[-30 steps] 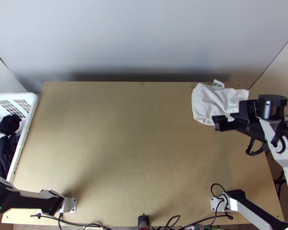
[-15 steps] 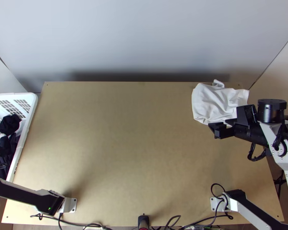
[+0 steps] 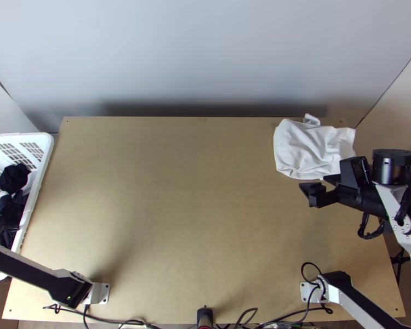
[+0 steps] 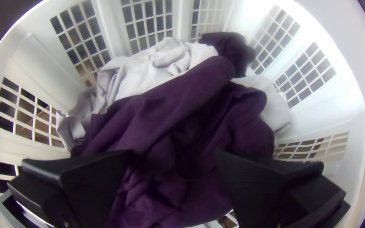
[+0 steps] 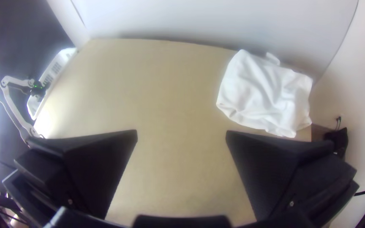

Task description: Fold the t-shirt

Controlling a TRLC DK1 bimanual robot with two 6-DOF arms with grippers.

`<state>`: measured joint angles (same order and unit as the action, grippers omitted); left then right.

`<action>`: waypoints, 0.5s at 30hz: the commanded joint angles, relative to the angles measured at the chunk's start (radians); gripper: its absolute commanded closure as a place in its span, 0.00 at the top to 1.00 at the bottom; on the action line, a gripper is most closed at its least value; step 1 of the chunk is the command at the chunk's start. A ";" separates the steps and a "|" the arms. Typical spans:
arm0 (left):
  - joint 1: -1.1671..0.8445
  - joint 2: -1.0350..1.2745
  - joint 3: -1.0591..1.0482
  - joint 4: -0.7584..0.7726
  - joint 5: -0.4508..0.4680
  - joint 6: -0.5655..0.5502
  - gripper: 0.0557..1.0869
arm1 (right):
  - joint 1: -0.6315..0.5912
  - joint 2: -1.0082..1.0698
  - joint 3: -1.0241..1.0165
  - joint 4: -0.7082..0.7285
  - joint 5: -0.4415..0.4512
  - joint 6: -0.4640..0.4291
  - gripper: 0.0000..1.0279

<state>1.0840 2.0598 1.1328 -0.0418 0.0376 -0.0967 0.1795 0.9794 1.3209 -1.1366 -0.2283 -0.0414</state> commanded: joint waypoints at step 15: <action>0.017 0.247 0.131 0.095 -0.168 0.092 0.03 | -0.058 -0.019 -0.009 -0.015 0.000 -0.017 0.95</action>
<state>1.0843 2.2734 1.2442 0.0288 -0.0792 -0.0692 0.1417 0.9611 1.3132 -1.1545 -0.2279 -0.0608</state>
